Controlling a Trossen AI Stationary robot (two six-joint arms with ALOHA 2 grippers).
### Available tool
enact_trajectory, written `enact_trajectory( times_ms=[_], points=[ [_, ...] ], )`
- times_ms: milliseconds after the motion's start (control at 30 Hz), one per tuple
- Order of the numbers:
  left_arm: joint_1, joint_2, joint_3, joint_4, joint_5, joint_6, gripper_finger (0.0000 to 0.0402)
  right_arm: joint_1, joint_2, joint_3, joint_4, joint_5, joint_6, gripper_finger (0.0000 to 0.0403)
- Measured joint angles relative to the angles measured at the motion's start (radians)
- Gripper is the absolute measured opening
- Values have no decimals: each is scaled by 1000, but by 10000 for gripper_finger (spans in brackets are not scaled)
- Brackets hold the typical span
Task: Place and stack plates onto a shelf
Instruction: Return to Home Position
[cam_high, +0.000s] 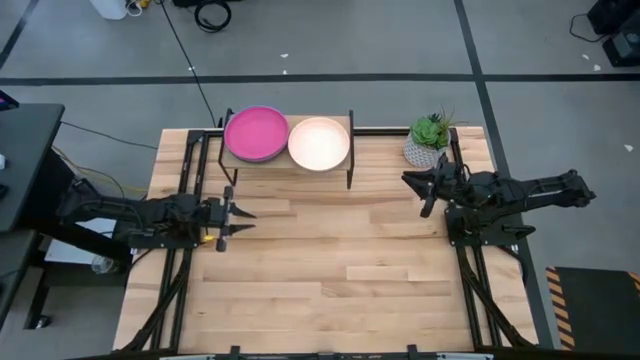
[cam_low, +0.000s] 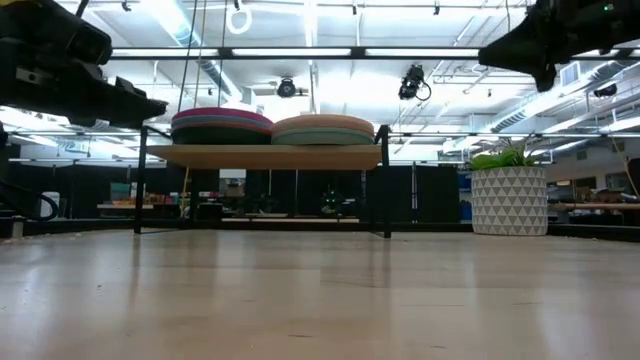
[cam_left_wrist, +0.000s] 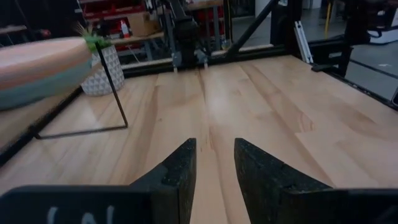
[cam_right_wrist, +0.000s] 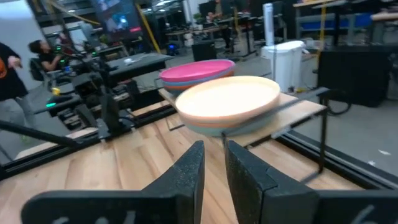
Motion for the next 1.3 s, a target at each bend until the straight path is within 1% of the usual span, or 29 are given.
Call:
enact_trajectory(
  times_ms=[100,233,500,767,967,1100,1233,1300],
  points=[
    [0,-36,0,-9,0,12,116,0,-20,0,-54,18,45,71],
    [0,-74,0,-17,0,30,116,0,-41,-36,-54,18,75,71],
    [0,-162,-1,-20,0,61,115,0,-122,-175,64,20,77,71],
    [0,-259,-1,-79,0,111,83,0,-215,-260,94,34,104,71],
    [0,-257,-1,-87,1,156,51,0,-269,-295,95,49,120,71],
    [0,-257,-1,-91,28,170,33,0,-291,-309,84,76,135,71],
    [0,-252,-1,-93,58,181,23,0,-299,-327,86,96,135,71],
    [0,-253,-1,-93,59,162,23,0,-299,-338,91,103,131,71]
  ],
)
